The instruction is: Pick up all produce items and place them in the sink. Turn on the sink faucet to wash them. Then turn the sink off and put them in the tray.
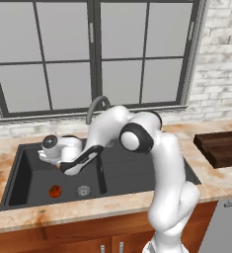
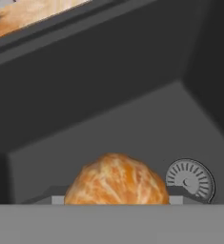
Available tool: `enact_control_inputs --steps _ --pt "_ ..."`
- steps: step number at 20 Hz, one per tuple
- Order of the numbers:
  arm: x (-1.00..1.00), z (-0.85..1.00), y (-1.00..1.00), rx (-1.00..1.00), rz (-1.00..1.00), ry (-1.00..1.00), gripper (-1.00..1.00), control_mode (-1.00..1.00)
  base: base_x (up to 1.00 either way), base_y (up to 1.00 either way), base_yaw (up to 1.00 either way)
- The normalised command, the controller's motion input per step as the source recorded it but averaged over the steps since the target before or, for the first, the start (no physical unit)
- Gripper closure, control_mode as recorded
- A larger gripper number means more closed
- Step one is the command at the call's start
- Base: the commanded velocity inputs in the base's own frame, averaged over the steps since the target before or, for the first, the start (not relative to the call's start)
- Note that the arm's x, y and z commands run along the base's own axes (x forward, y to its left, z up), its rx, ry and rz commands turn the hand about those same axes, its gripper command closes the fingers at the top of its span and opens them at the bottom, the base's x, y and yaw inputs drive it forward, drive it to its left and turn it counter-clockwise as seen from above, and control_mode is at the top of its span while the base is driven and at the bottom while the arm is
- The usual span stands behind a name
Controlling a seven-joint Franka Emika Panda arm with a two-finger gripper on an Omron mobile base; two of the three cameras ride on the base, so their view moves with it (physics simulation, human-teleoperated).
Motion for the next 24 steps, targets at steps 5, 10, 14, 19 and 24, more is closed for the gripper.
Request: enact_control_inputs --steps 5,10,14,19,24 --pt "-0.32 1.0 0.04 0.02 0.0 0.0 1.0 -1.0 0.0 0.0 0.0" --pt "-0.52 0.87 -0.01 0.0 0.0 0.0 1.0 -1.0 0.0 0.0 0.0" --pt "-0.74 0.36 -0.44 0.05 0.0 0.01 1.0 -1.0 0.0 0.0 0.0" --pt "-0.63 0.41 -0.57 0.1 0.0 0.0 1.0 -1.0 0.0 0.0 0.0" --pt "-0.37 0.58 -0.57 0.08 0.04 0.0 1.0 -1.0 0.0 0.0 0.0"
